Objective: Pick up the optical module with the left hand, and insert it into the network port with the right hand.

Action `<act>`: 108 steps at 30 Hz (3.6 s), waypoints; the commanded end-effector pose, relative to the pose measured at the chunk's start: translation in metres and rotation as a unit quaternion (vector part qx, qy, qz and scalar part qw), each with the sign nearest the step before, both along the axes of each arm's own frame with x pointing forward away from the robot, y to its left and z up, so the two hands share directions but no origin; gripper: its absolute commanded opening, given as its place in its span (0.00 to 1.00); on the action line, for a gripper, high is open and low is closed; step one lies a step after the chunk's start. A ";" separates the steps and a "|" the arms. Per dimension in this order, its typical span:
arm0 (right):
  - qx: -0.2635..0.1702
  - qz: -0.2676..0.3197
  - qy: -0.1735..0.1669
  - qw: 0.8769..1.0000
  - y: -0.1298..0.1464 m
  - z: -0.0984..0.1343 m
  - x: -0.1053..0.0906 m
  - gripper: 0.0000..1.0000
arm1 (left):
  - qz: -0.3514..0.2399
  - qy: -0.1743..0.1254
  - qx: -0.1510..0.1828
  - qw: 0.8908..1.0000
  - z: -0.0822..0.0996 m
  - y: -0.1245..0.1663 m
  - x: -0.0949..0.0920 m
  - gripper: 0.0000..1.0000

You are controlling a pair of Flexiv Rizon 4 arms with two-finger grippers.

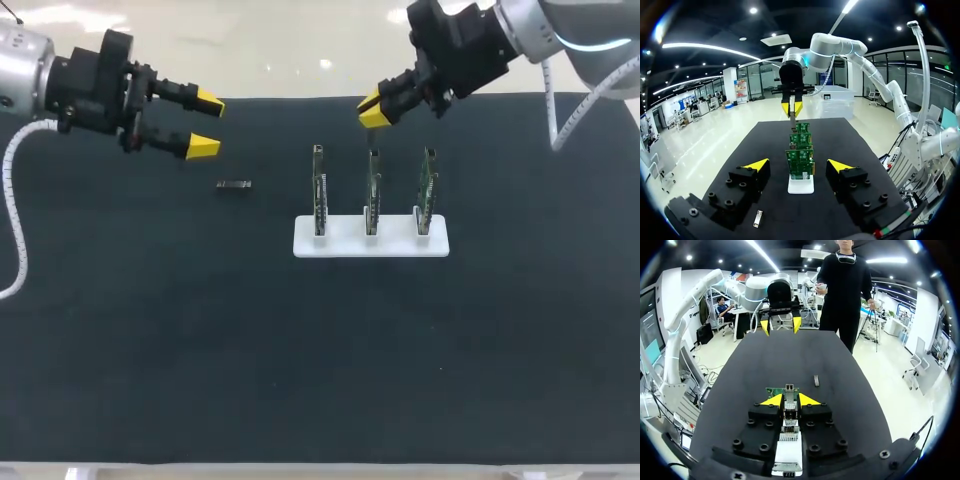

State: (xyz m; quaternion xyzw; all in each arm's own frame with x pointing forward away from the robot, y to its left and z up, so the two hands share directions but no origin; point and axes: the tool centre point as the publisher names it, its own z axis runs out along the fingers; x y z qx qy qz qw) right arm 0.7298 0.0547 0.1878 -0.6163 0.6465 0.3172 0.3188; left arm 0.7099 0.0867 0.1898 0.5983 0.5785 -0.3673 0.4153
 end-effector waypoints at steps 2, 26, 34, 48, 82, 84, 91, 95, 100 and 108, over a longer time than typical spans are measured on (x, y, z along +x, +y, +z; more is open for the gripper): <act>-0.001 -0.002 -0.001 1.000 -0.002 0.000 -0.003 0.00 | 0.002 -0.002 -0.001 1.000 0.000 0.000 -0.002 1.00; 0.002 -0.006 -0.005 1.000 -0.004 -0.004 -0.004 0.00 | 0.002 -0.002 -0.001 1.000 0.000 0.000 -0.002 1.00; 0.003 -0.007 -0.005 1.000 -0.005 -0.006 -0.002 0.00 | 0.002 -0.002 -0.001 1.000 0.000 0.000 -0.002 1.00; 0.000 -0.006 -0.001 1.000 -0.007 -0.004 -0.002 0.00 | 0.002 -0.002 -0.001 1.000 0.000 0.000 -0.002 1.00; -0.003 -0.012 -0.004 1.000 -0.002 -0.001 -0.002 0.00 | 0.002 -0.002 -0.001 1.000 0.000 0.000 -0.002 1.00; -0.002 -0.013 -0.004 1.000 -0.002 -0.002 -0.002 0.00 | 0.002 -0.002 -0.001 1.000 0.000 0.000 -0.002 1.00; 0.000 -0.013 -0.005 1.000 -0.003 -0.004 -0.002 0.00 | 0.002 -0.002 -0.001 1.000 0.000 0.000 -0.002 1.00; 0.001 -0.013 -0.007 1.000 -0.003 -0.005 -0.002 0.00 | 0.002 -0.002 -0.001 1.000 0.000 0.000 -0.002 1.00; 0.001 -0.013 -0.007 1.000 -0.004 -0.006 -0.002 0.00 | 0.002 -0.002 -0.001 1.000 0.000 0.000 -0.002 1.00; 0.001 -0.013 -0.006 1.000 -0.005 -0.006 -0.003 0.00 | 0.002 -0.002 -0.001 1.000 0.000 0.000 -0.002 1.00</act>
